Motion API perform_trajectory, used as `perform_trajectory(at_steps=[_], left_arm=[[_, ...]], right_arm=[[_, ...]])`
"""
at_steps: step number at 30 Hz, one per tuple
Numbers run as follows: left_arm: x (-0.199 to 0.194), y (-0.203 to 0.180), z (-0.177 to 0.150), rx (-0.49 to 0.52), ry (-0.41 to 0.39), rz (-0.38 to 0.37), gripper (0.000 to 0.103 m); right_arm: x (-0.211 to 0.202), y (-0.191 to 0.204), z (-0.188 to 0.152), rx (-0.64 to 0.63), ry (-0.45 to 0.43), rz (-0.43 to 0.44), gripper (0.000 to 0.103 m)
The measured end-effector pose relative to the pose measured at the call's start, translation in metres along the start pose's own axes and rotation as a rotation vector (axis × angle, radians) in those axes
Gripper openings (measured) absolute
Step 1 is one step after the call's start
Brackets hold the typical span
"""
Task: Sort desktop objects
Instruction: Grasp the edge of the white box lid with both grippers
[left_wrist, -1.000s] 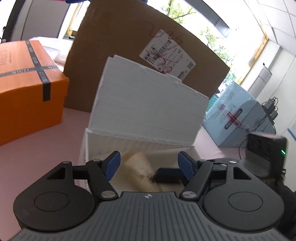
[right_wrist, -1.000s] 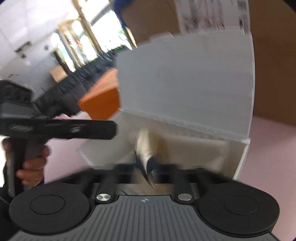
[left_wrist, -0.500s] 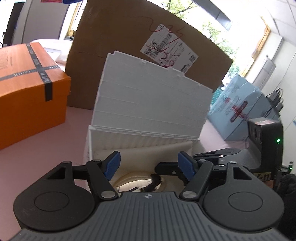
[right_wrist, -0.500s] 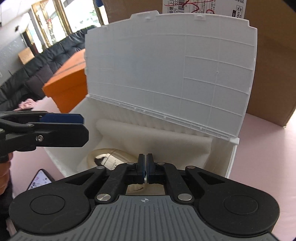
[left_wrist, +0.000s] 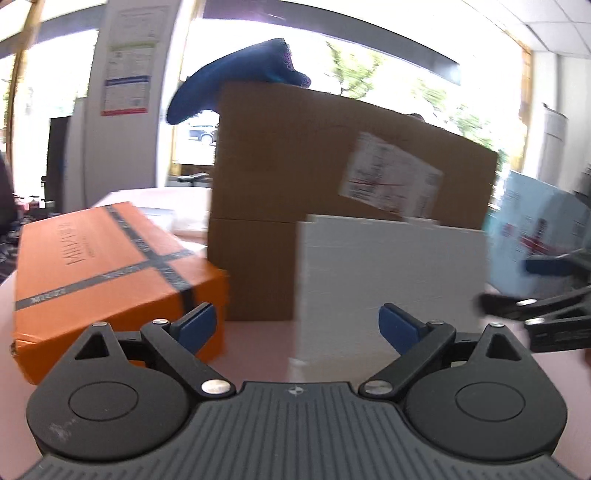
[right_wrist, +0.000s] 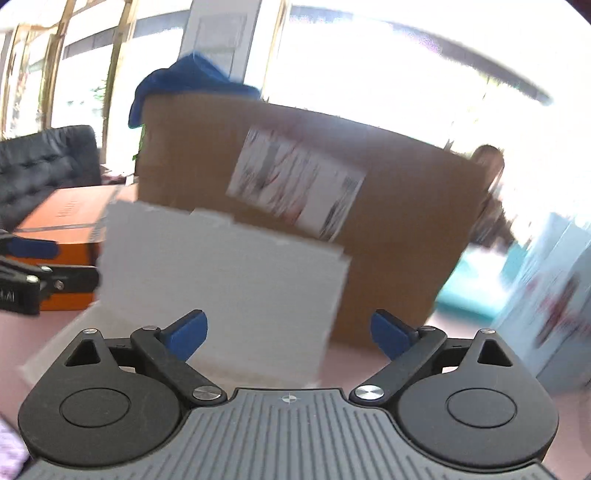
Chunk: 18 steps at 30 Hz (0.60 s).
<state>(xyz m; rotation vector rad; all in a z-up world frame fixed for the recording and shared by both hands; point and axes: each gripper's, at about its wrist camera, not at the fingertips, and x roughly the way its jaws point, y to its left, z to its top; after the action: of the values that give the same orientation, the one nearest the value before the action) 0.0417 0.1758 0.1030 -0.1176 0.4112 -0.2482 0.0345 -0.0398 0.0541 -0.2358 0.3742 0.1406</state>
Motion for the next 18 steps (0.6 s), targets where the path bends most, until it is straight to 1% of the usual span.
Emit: perform_trajectory(at_steps=[2, 3, 5, 6, 7, 8, 9, 10, 11, 12, 13, 15, 17, 18], left_arm=[[0.005, 0.01, -0.004, -0.033, -0.013, -0.024, 0.094], [0.006, 0.014, -0.007, -0.044, -0.025, -0.056, 0.094], [0.008, 0.015, -0.011, -0.037, -0.043, -0.115, 0.094], [0.01, 0.016, -0.014, -0.035, -0.046, -0.145, 0.093], [0.011, 0.017, -0.016, -0.043, -0.042, -0.186, 0.087], [0.013, 0.018, -0.017, -0.052, -0.038, -0.228, 0.083], [0.015, 0.02, -0.019, -0.065, -0.033, -0.263, 0.082], [0.018, 0.023, -0.02, -0.092, -0.024, -0.275, 0.079], [0.023, 0.027, -0.021, -0.124, -0.009, -0.28, 0.077], [0.027, 0.031, -0.023, -0.152, 0.006, -0.286, 0.07], [0.031, 0.035, -0.024, -0.172, 0.02, -0.296, 0.061], [0.038, 0.041, -0.028, -0.209, 0.044, -0.315, 0.054], [0.042, 0.042, -0.031, -0.215, 0.048, -0.331, 0.053], [0.042, 0.04, -0.032, -0.203, 0.046, -0.343, 0.052]], right_arm=[[0.0, -0.007, -0.004, 0.017, -0.028, -0.033, 0.096], [0.002, -0.01, -0.006, 0.05, -0.038, -0.029, 0.096], [0.009, -0.02, -0.015, 0.139, -0.053, 0.022, 0.095], [0.012, -0.026, -0.02, 0.185, -0.057, 0.043, 0.093], [0.016, -0.032, -0.026, 0.23, -0.059, 0.053, 0.092], [0.02, -0.037, -0.032, 0.266, -0.06, 0.07, 0.089], [0.024, -0.04, -0.038, 0.292, -0.06, 0.099, 0.077], [0.028, -0.043, -0.044, 0.318, -0.06, 0.127, 0.064], [0.032, -0.044, -0.048, 0.335, -0.065, 0.156, 0.057], [0.034, -0.043, -0.05, 0.341, -0.076, 0.187, 0.048], [0.036, -0.043, -0.053, 0.34, -0.092, 0.215, 0.043], [0.037, -0.044, -0.056, 0.328, -0.123, 0.236, 0.042], [0.037, -0.046, -0.059, 0.321, -0.146, 0.248, 0.041], [0.037, -0.048, -0.06, 0.326, -0.152, 0.258, 0.04]])
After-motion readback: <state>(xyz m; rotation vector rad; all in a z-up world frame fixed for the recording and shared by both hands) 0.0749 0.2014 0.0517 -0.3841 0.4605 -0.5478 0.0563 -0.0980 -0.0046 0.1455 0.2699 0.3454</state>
